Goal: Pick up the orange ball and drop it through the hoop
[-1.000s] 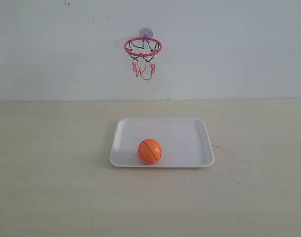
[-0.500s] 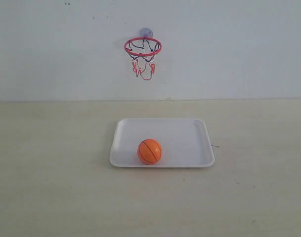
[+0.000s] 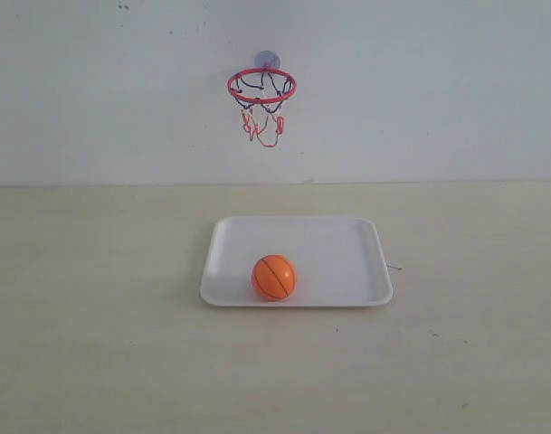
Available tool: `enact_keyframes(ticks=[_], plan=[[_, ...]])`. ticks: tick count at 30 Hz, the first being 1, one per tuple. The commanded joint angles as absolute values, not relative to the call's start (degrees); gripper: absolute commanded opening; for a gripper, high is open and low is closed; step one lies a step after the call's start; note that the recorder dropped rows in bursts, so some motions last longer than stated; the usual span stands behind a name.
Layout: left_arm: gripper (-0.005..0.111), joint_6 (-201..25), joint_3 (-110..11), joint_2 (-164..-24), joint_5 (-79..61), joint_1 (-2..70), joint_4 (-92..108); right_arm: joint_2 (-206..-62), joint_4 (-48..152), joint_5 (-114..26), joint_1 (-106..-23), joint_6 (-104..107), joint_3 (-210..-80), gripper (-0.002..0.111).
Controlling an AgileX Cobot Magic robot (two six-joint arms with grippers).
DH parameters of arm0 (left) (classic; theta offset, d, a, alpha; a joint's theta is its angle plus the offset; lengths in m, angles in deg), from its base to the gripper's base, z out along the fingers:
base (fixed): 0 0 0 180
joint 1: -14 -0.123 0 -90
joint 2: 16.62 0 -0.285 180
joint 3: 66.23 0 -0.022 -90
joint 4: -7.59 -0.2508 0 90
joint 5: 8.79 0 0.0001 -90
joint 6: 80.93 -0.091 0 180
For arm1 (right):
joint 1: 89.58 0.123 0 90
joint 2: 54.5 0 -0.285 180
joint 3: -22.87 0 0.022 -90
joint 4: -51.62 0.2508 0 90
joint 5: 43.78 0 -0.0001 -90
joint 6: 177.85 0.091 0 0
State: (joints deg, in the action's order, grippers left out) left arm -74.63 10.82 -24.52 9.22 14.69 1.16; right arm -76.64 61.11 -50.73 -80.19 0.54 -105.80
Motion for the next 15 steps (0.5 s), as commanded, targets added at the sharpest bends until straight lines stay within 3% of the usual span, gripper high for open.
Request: enact_keyframes(ticks=[1,7,11,15], plan=[[0.004,-74.53,10.99,-24.41,8.99,15.23,1.57,-94.22,61.02,-21.76,-80.41,-4.2,-118.21,0.0],[0.004,-74.53,10.99,-24.41,8.99,15.23,1.57,-114.85,64.61,1.05,-80.41,1.67,-127.13,0.0],[0.004,-74.53,10.99,-24.41,8.99,15.23,1.57,-123.29,68.53,1.83,-80.41,4.22,-127.24,0.0],[0.004,-74.53,10.99,-24.41,8.99,15.23,1.57,-131.82,77.73,2.23,-80.41,-11.74,-127.24,0.0]])
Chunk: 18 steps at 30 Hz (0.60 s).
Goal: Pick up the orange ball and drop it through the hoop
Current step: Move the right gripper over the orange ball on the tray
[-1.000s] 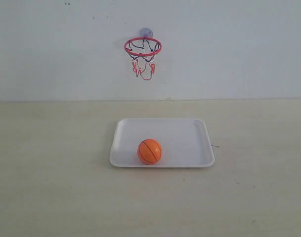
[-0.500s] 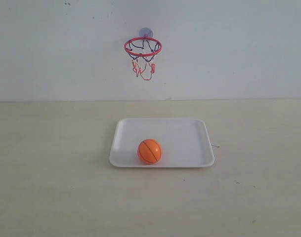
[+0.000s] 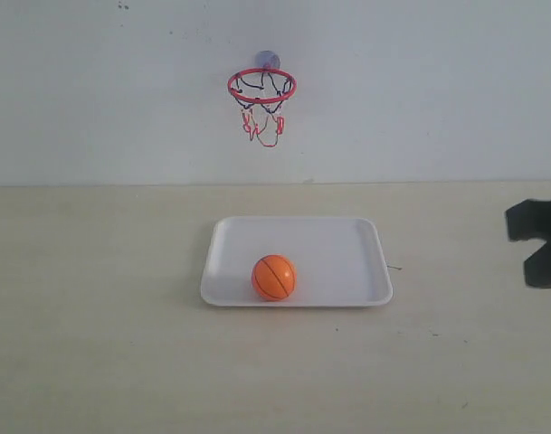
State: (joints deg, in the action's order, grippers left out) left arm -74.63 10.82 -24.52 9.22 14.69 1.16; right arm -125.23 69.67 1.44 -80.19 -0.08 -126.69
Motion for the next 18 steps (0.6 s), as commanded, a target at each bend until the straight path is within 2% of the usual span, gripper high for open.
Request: enact_keyframes(ticks=[1,5,7,9,13,14,18], plan=[[0.004,-74.53,10.99,-24.41,8.99,15.23,1.57,-133.73,81.31,2.23,-80.41,-15.13,-127.28,0.0],[0.004,-74.53,10.99,-24.41,8.99,15.23,1.57,-139.65,94.77,2.43,-78.41,-29.03,-128.23,0.003],[0.004,-74.53,10.99,-24.41,8.99,15.23,1.57,-142.95,98.96,3.17,-75.34,-33.13,-130.3,0.011],[0.004,-74.53,10.99,-24.41,8.99,15.23,1.57,-146.06,99.34,2.58,-72.23,-33.14,-133.26,0.024],[0.004,-74.53,10.99,-24.41,8.99,15.23,1.57,-152.8,99.11,-0.87,-67.04,-32.61,-141.52,0.063],[0.004,-74.53,10.99,-24.41,8.99,15.23,1.57,-154.36,98.82,-2.19,-66.07,-32.19,-143.89,0.068],[0.004,-74.53,10.99,-24.41,8.99,15.23,1.57,-160.64,97.17,-5.12,-63.62,-27.65,-152.62,0.07]])
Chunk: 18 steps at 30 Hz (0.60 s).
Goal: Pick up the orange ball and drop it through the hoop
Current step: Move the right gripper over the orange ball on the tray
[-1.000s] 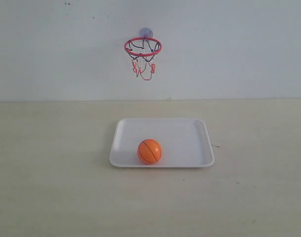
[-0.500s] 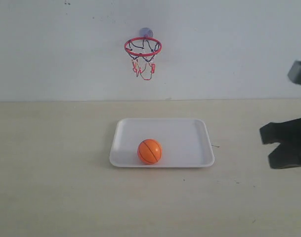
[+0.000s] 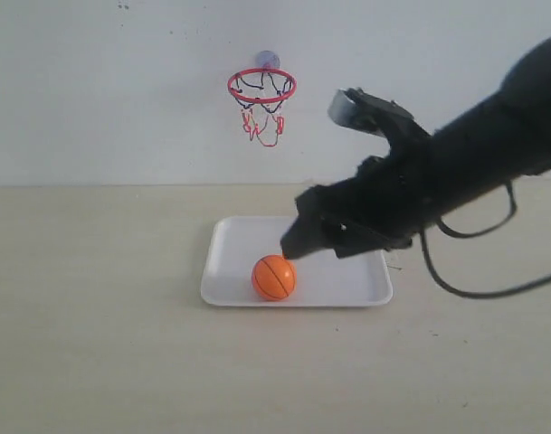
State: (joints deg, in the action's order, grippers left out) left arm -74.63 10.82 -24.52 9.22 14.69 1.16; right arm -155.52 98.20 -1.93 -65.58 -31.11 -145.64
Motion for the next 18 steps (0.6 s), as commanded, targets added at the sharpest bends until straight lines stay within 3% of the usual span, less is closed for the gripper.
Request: enact_keyframes(ticks=[1,12,18], plan=[[0.004,-74.53,10.99,-24.41,8.99,15.23,1.57,-162.48,97.17,-5.67,-62.98,-27.05,-154.63,0.07],[0.004,-74.53,10.99,-24.41,8.99,15.23,1.57,-179.17,72.2,-6.58,-58.76,-4.97,-171.59,0.07],[0.004,-74.53,10.99,-24.41,8.99,15.23,1.57,-183.02,71.0,-6.18,-58.55,-2.42,-173.26,0.07]])
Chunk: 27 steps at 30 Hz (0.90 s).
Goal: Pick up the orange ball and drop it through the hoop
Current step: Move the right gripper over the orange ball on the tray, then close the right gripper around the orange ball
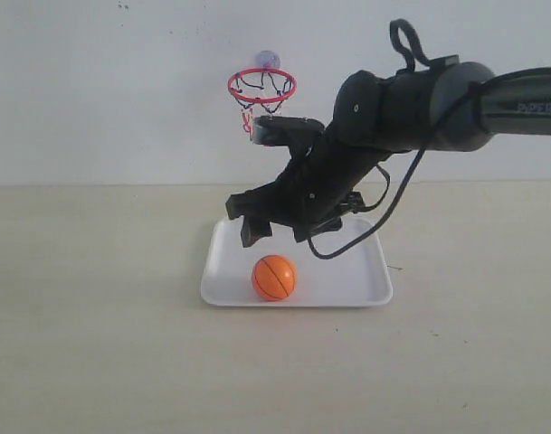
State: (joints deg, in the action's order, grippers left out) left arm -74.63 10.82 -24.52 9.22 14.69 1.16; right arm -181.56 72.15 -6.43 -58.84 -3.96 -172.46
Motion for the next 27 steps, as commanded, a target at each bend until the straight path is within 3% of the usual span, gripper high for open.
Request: enact_keyframes(ticks=[1,23,25,27], plan=[[0.004,-74.53,10.99,-24.41,8.99,15.23,1.57,-183.56,71.0,-6.29,-58.43,-2.42,-173.26,0.07],[0.004,-74.53,10.99,-24.41,8.99,15.23,1.57,-189.36,66.56,-10.57,-56.29,1.78,-173.26,0.07],[0.004,-74.53,10.99,-24.41,8.99,15.23,1.57,-189.46,66.56,-10.57,-56.29,1.82,-173.26,0.066],[0.004,-74.53,10.99,-24.41,8.99,15.23,1.57,-189.46,66.33,-10.13,-56.29,1.82,-173.26,0.054]])
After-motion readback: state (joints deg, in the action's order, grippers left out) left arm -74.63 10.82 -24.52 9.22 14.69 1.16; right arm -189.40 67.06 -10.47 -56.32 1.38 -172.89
